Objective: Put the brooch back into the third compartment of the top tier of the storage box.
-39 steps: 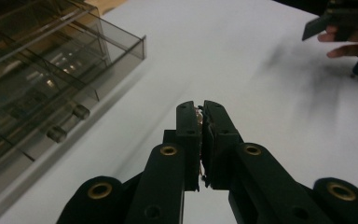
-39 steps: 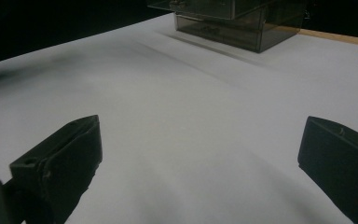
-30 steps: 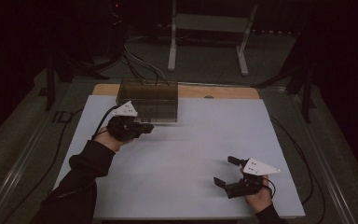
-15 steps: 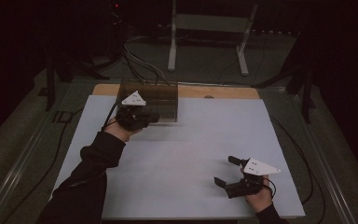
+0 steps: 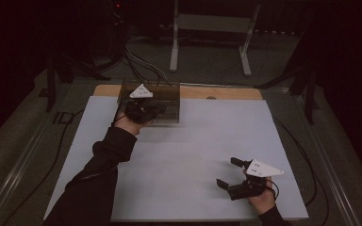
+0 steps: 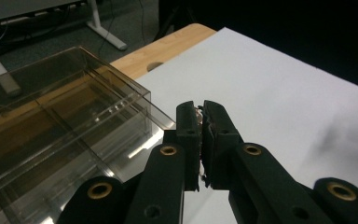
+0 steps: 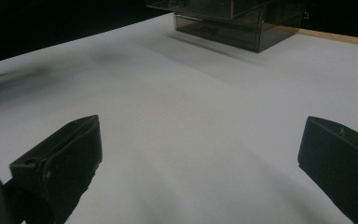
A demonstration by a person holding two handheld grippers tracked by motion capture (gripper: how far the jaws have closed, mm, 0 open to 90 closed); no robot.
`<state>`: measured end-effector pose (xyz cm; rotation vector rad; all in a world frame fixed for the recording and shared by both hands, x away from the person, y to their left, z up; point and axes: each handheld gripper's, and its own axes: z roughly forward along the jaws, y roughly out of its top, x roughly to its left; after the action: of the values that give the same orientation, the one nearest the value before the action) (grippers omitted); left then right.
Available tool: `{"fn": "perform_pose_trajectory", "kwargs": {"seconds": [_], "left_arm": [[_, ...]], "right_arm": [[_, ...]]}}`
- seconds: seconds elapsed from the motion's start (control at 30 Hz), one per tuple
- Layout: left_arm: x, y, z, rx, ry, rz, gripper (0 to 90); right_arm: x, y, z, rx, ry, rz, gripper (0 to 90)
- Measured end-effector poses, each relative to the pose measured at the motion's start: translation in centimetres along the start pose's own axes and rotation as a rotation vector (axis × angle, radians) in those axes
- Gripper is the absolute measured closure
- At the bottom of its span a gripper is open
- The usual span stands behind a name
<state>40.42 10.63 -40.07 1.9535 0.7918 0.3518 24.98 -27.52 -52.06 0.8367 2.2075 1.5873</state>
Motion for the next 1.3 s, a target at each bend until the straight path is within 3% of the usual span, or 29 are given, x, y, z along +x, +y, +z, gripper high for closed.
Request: {"fn": "perform_pose_trajectory", "kwargs": {"seconds": [0.27, 0.43, 0.5, 0.57, 1.3], "left_arm": [[0.7, 0.0, 1.4, -0.017, 0.010, -0.055, 87.1], [1.0, 0.0, 2.3, -0.033, 0.047, -0.079, 87.1], [1.2, 0.0, 2.6, -0.040, 0.035, -0.104, 87.0], [1.3, 0.0, 2.9, -0.030, 0.055, -0.093, 87.0], [1.9, -1.2, 6.3, 0.049, 0.060, -0.115, 86.8]], "right_arm": [[0.0, 0.0, 0.0, 0.001, 0.004, 0.004, 0.0], [0.0, 0.0, 0.0, 0.001, 0.003, 0.003, 0.0], [0.0, 0.0, 0.0, -0.002, 0.004, 0.002, 0.0], [0.0, 0.0, -0.1, -0.001, 0.004, -0.002, 0.0], [0.0, 0.0, 0.0, 0.000, 0.008, 0.006, 0.0]]}}
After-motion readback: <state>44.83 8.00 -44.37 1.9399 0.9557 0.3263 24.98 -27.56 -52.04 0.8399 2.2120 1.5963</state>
